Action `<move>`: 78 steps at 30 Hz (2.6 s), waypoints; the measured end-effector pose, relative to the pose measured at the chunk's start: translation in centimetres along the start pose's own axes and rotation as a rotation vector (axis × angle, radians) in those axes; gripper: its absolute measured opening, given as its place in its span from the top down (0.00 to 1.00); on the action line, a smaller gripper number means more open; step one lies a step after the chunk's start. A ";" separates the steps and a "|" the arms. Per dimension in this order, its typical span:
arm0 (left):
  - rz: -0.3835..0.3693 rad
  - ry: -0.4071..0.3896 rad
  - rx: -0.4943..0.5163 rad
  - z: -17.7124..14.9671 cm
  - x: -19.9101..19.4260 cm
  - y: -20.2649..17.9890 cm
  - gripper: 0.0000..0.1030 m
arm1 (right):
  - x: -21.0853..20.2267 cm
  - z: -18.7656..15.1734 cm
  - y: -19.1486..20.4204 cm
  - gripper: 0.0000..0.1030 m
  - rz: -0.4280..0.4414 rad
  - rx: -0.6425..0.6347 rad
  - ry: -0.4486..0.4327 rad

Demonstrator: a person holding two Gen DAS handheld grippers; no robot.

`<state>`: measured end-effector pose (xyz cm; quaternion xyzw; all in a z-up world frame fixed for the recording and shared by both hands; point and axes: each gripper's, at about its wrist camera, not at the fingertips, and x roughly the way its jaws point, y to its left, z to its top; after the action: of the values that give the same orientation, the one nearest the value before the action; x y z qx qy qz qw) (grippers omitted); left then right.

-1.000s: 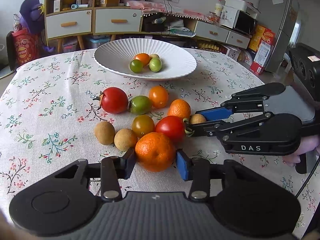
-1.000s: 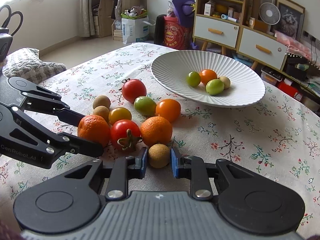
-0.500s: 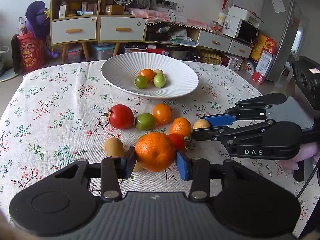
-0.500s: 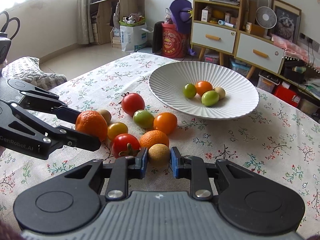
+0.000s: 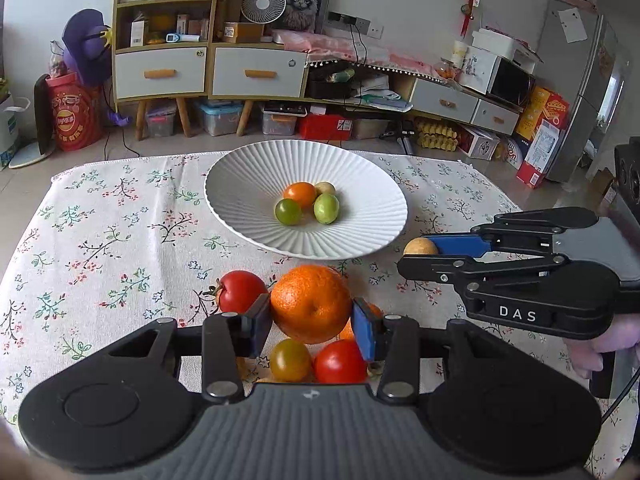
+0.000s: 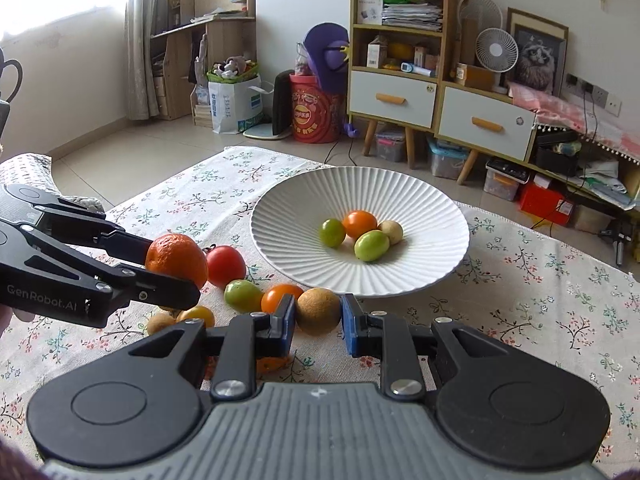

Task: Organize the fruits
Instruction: 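Carry both fruits over the white plate and open both tools to release them, then withdraw both tools from the plate back toward the fruit cluster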

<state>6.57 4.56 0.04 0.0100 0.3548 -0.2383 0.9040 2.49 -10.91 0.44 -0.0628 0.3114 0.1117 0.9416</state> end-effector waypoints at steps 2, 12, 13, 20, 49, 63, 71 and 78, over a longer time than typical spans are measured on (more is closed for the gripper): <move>0.007 -0.001 -0.001 0.5 0.5 -0.3 0.61 | 0.2 0.3 -0.4 0.78 -0.015 0.009 -0.005; 0.049 0.006 -0.019 3.1 3.6 -1.1 0.61 | 1.8 1.4 -2.4 0.78 -0.069 0.065 0.003; 0.054 0.010 -0.024 3.4 4.1 -1.2 0.61 | 2.0 1.6 -2.6 0.78 -0.071 0.079 0.005; 0.075 0.030 -0.048 4.5 6.5 -1.1 0.61 | 3.2 3.1 -4.4 0.78 -0.051 0.147 0.006; 0.099 0.046 -0.006 5.8 9.9 -1.8 0.60 | 6.4 3.1 -6.7 0.76 -0.082 0.151 0.052; 0.075 0.053 -0.020 5.7 8.4 -1.5 0.48 | 4.2 3.4 -6.5 0.63 -0.092 0.186 0.032; 0.060 0.050 -0.026 5.3 6.2 -1.4 0.33 | 2.5 3.3 -6.5 0.48 -0.112 0.215 0.021; 0.072 0.061 -0.021 4.6 4.5 -1.0 0.26 | 1.1 3.0 -6.0 0.42 -0.119 0.231 0.019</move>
<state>11.88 0.90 0.76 0.0206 0.3840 -0.2015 0.9009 6.59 -16.00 2.43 0.0268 0.3266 0.0183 0.9446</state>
